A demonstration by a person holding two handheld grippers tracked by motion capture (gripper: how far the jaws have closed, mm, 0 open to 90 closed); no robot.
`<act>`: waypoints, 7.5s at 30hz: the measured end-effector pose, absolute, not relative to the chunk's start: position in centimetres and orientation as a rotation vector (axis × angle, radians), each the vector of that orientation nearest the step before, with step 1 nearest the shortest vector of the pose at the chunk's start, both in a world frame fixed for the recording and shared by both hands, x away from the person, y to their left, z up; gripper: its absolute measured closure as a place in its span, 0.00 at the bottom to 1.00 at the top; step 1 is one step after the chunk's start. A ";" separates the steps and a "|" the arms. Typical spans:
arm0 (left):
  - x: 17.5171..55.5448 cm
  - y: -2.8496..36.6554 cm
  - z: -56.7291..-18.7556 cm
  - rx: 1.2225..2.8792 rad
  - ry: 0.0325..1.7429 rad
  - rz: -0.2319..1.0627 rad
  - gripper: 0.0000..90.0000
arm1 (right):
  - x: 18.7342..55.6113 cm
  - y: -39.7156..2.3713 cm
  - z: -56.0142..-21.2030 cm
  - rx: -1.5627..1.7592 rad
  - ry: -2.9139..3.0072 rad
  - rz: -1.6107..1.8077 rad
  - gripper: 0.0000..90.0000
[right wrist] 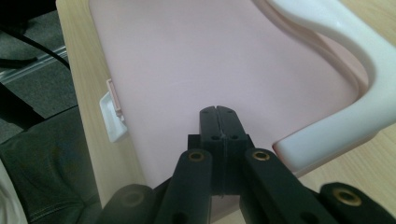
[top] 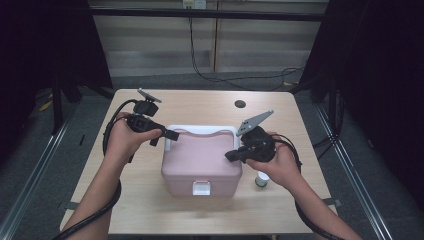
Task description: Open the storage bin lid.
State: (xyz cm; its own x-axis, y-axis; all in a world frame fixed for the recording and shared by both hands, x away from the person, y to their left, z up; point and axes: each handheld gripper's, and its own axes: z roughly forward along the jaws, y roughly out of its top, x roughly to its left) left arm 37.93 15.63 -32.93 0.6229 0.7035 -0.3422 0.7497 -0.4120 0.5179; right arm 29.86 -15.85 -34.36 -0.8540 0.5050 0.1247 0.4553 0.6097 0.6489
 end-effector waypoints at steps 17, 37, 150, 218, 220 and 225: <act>37.3 16.1 -31.6 2.181 1.130 -0.096 0.51 | 30.1 -15.2 -34.1 0.845 2.767 1.030 1.00; 35.6 15.8 -29.6 2.246 1.040 -0.036 0.56 | 30.0 -15.8 -34.5 0.872 2.740 1.106 1.00; 37.2 15.4 -28.6 2.248 1.093 0.013 0.79 | 29.9 -21.0 -35.5 0.988 2.667 1.148 1.00; 35.5 20.9 -29.5 2.196 1.139 0.204 0.43 | 30.3 -18.5 -35.3 0.943 2.677 1.229 1.00; 35.3 21.4 -30.3 2.202 1.150 0.200 0.43 | 30.3 -18.4 -35.2 0.945 2.677 1.222 1.00; 35.0 21.7 -32.1 2.211 1.157 0.165 0.43 | 30.3 -18.4 -35.0 0.940 2.671 1.227 1.00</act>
State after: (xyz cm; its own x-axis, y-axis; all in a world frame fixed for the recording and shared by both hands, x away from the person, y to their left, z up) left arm 34.97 21.73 -32.13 0.6066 0.7763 -0.1715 0.6973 -0.4159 0.5838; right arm 30.34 -18.35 -34.95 -0.8131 0.5487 0.1942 0.5048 0.4988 0.7045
